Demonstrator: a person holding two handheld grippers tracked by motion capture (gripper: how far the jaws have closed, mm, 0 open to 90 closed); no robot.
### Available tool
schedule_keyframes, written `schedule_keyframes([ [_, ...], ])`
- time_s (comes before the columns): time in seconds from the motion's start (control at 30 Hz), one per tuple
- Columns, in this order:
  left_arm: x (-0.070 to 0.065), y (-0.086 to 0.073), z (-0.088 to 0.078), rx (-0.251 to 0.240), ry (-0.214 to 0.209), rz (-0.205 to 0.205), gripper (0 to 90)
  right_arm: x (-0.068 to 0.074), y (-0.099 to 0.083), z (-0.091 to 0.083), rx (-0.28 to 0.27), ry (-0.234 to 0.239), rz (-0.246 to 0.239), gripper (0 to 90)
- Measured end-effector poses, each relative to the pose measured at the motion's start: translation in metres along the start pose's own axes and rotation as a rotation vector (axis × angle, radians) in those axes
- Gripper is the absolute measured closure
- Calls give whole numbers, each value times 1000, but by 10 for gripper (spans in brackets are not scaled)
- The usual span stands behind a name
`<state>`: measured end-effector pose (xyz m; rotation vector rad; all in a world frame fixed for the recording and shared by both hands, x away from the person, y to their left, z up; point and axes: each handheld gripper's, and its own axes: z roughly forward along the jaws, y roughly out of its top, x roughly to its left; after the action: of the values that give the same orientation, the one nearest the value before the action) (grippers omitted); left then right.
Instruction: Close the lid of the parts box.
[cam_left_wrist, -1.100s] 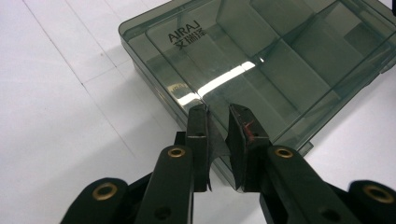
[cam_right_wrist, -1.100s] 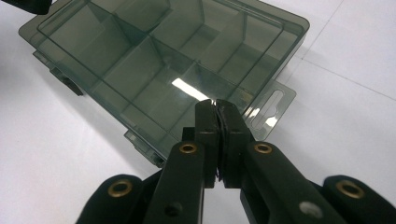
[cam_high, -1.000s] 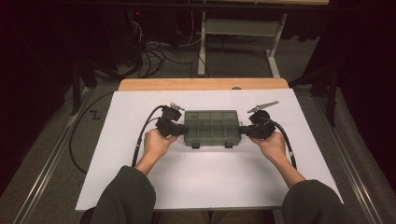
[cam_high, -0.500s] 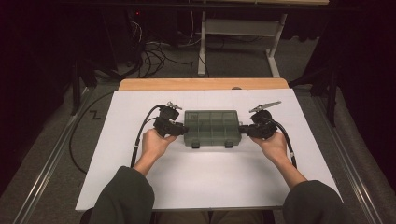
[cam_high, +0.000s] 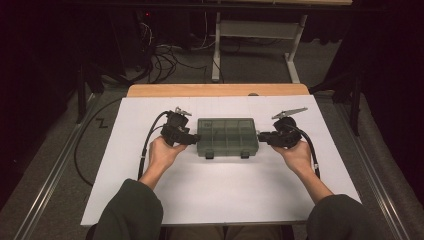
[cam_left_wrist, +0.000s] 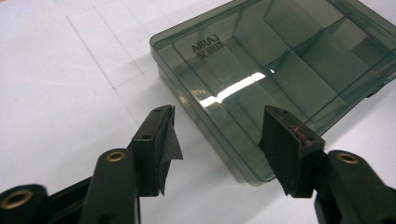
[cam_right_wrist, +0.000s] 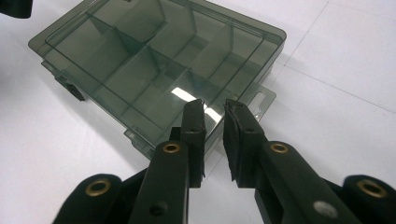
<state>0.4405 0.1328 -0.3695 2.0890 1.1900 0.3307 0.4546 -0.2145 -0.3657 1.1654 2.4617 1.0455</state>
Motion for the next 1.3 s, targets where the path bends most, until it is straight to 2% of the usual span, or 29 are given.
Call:
schedule_keyframes([
  [0.43,2,-3,-17,-26,2,-7,415,-2,-2,-10,-22,6,3,770],
  [0.67,1,-8,-22,-36,27,1,396,-3,-5,-14,-36,8,7,755],
  [0.87,2,-13,-26,-66,23,-1,402,-4,-7,-19,-56,2,9,732],
  [1.3,0,-25,-39,-115,48,22,395,-5,-17,-31,-90,6,8,712],
])
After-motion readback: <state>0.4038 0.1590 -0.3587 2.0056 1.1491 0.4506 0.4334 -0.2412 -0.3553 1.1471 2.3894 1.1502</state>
